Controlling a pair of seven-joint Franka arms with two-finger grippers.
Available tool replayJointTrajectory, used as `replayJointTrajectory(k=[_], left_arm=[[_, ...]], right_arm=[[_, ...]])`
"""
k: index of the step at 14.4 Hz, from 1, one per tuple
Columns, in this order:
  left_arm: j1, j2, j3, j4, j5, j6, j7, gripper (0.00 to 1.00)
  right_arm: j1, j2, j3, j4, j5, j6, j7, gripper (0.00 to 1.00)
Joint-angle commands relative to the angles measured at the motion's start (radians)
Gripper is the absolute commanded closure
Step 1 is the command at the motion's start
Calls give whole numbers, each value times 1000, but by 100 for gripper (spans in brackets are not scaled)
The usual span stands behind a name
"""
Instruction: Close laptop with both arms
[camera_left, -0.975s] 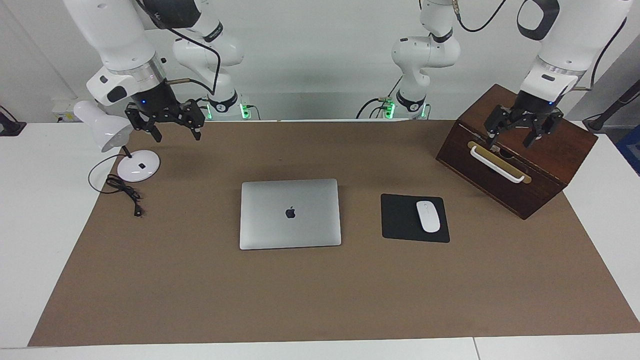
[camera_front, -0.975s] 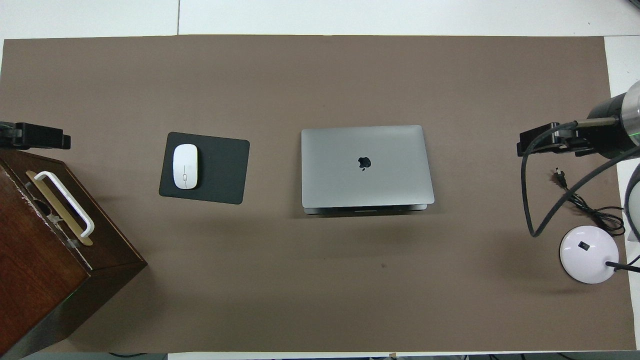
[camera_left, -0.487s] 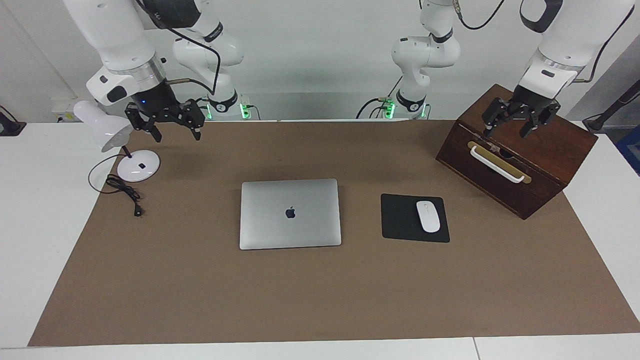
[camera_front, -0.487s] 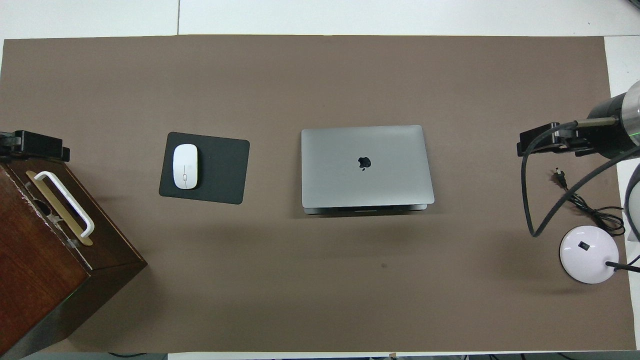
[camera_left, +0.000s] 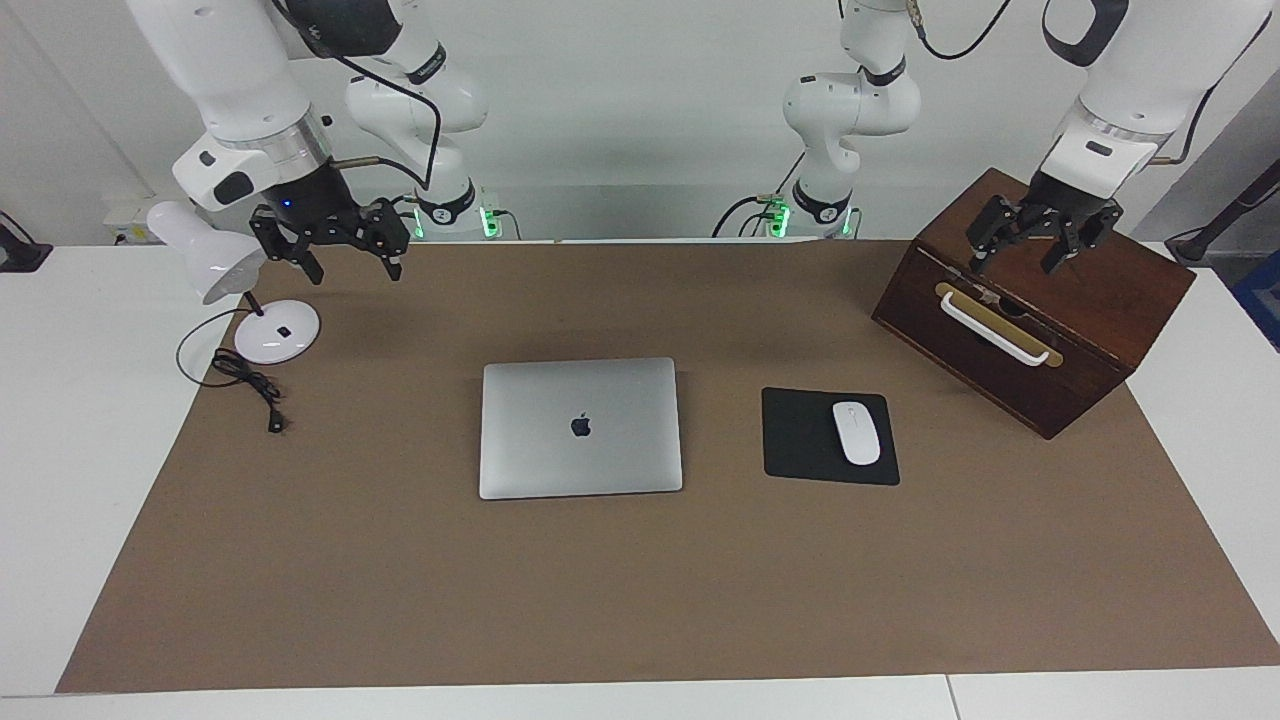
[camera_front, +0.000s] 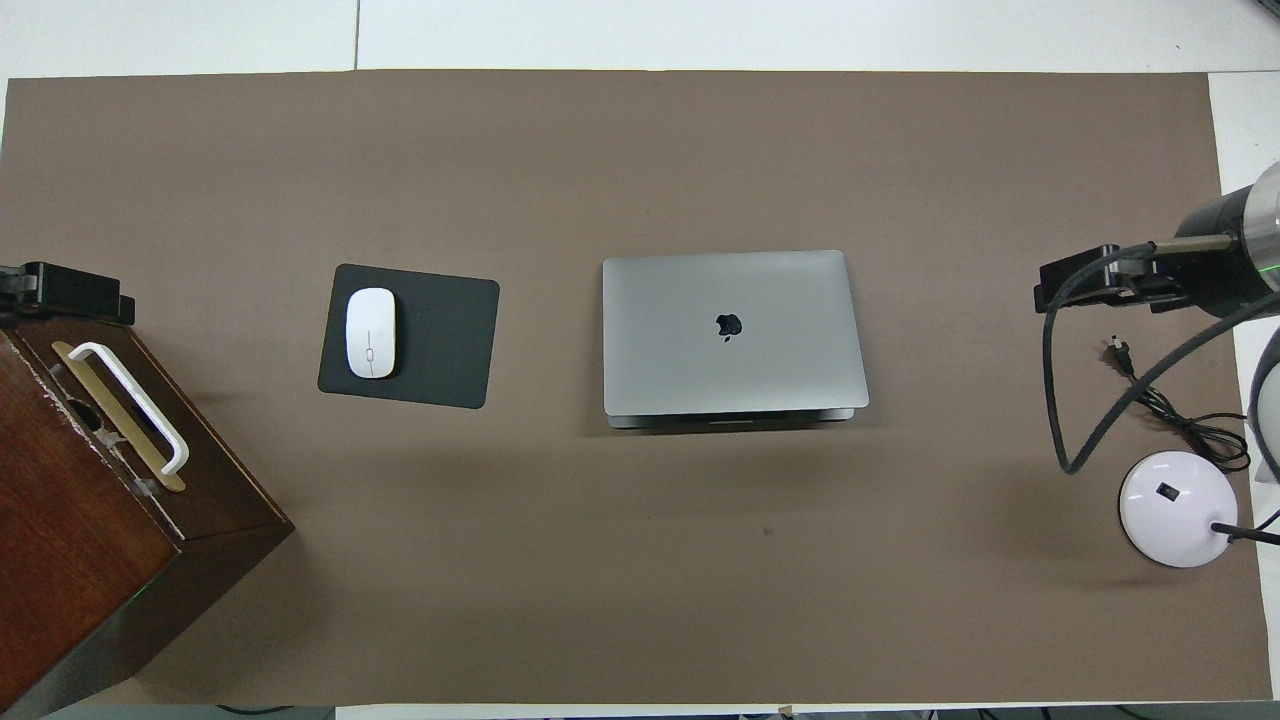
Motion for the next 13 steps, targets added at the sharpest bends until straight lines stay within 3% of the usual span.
replayJointTrajectory(k=[1, 13], left_arm=[[-1, 14, 0, 30, 16, -30, -10, 0], [-1, 11, 1, 30, 30, -23, 17, 0]], right_arm=[[-11, -7, 4, -2, 8, 8, -17, 0], [-11, -7, 4, -2, 8, 8, -17, 0]])
